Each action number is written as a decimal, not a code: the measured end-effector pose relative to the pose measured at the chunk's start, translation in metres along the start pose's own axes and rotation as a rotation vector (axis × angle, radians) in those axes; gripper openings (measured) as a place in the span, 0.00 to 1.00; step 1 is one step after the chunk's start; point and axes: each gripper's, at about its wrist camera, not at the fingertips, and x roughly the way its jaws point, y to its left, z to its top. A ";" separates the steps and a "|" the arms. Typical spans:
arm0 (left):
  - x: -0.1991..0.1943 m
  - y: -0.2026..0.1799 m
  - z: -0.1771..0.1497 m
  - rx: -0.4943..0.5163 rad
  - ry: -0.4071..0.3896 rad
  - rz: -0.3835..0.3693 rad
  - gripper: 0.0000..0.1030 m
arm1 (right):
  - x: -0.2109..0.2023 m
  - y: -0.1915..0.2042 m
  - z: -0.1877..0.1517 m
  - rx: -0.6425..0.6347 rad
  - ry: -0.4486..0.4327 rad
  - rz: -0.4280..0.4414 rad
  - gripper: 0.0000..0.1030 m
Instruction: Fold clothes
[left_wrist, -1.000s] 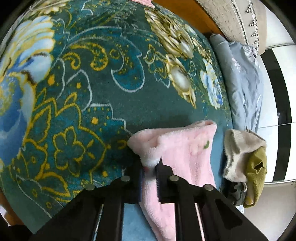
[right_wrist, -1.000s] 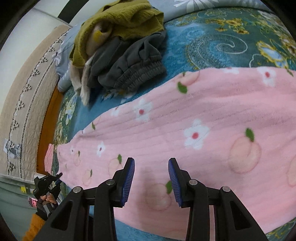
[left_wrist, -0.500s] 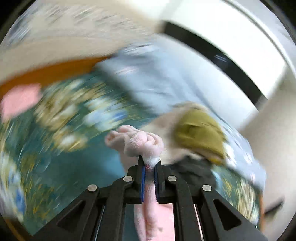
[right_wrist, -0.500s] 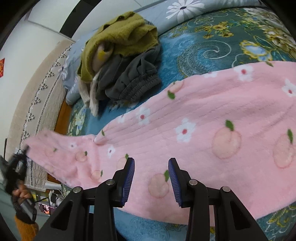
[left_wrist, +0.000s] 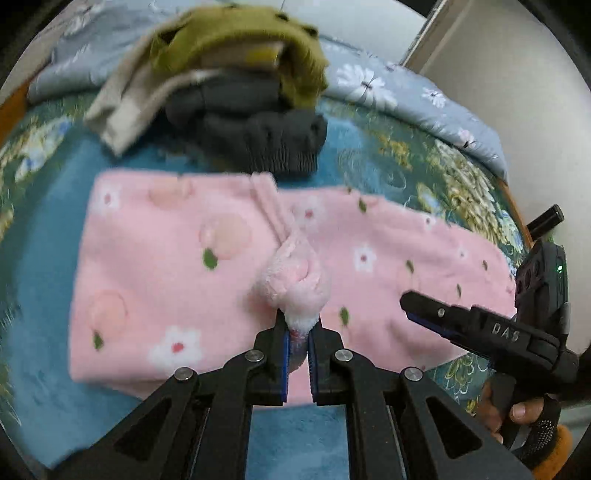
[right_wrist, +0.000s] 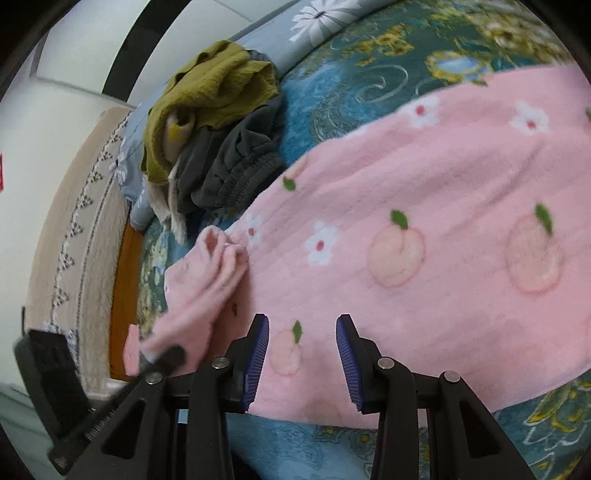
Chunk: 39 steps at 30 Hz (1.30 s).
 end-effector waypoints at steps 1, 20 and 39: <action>0.003 0.001 -0.003 -0.025 0.011 -0.019 0.08 | 0.003 -0.001 0.000 0.015 0.005 0.018 0.41; -0.012 0.049 -0.013 -0.253 0.087 -0.152 0.40 | 0.070 0.029 0.015 -0.001 0.175 0.120 0.57; -0.021 0.181 -0.014 -0.564 0.022 0.039 0.43 | 0.135 0.073 0.047 -0.068 0.239 0.018 0.55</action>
